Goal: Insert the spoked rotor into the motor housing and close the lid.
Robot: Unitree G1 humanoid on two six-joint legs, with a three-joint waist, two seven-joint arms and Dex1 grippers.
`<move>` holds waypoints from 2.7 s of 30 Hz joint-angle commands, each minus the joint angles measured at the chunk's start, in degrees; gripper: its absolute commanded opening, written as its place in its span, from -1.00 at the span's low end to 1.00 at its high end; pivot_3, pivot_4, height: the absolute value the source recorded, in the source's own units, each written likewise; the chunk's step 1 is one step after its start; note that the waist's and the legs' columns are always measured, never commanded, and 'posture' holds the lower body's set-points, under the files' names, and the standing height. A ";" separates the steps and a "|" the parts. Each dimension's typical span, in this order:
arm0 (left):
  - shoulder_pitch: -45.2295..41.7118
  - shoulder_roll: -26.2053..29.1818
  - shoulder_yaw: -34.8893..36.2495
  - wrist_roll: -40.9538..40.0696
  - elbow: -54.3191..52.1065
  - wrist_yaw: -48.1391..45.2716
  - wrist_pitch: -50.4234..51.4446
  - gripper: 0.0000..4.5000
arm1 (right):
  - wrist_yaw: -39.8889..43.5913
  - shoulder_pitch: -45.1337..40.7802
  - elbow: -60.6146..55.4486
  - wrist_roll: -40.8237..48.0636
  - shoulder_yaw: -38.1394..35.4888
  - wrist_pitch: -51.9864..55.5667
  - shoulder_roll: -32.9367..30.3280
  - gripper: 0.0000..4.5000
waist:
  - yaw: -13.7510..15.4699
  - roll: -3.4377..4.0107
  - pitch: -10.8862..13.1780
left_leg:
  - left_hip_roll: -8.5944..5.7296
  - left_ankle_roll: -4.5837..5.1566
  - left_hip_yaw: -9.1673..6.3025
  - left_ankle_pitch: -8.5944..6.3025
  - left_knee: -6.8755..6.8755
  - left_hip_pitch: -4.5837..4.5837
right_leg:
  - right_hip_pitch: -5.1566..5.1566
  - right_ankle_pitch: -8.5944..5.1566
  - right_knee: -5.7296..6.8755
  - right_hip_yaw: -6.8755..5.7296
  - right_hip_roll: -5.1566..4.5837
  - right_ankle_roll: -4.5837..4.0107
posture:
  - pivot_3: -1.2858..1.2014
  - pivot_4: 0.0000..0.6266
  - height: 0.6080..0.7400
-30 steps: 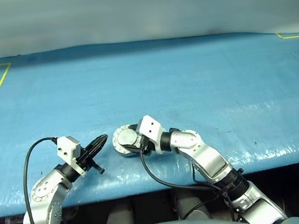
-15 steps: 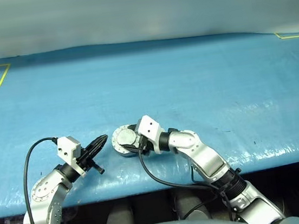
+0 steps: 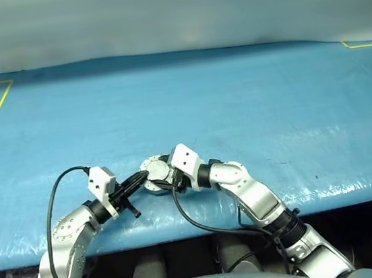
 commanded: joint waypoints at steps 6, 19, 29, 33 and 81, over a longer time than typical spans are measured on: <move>1.55 0.77 -1.32 3.16 2.75 0.35 -0.94 -1.00 | -0.98 0.85 1.92 -1.23 0.10 1.57 -0.52 0.32 | 0.04 0.18 -0.40 | 0.00 0.00 0.00 0.00 0.00 0.01 | 0.00 0.00 -0.01 0.00 -0.01 0.00 | 0.03 -0.52 1.00; 2.18 0.24 -2.33 4.18 3.40 1.63 -1.24 -1.00 | -0.74 0.83 1.78 -1.28 0.18 1.72 -0.71 0.32 | 0.11 0.31 -0.68 | 0.00 0.00 0.00 0.00 0.00 0.01 | 0.00 -0.01 -0.02 0.00 -0.02 0.00 | 0.03 -0.52 1.00; 4.21 0.34 -0.80 2.73 3.23 1.41 -1.14 -1.00 | -0.58 0.75 1.85 -1.28 0.36 1.72 -0.76 0.32 | 0.09 0.33 -0.74 | 0.00 -0.01 0.00 -0.01 -0.01 0.01 | -0.01 -0.02 -0.03 0.00 -0.04 0.00 | 0.03 -0.52 1.00; 4.44 0.38 -0.48 1.66 2.71 0.78 -0.22 -1.00 | -0.49 0.65 1.99 -1.35 0.45 1.59 -0.71 0.32 | 0.11 0.33 -0.75 | 0.00 -0.01 0.00 -0.01 -0.01 0.01 | -0.04 -0.03 -0.04 -0.01 -0.05 -0.01 | 0.03 -0.52 1.00; 3.47 -0.84 -1.30 2.64 3.92 1.63 -2.43 -1.00 | -10.79 6.73 -7.32 42.72 -33.61 48.70 9.96 0.99 | 0.64 0.62 -0.45 | -0.04 0.01 -0.03 -0.18 -0.30 -0.34 | -0.05 -0.06 -0.81 -0.14 -0.14 0.10 | 0.03 -0.52 1.00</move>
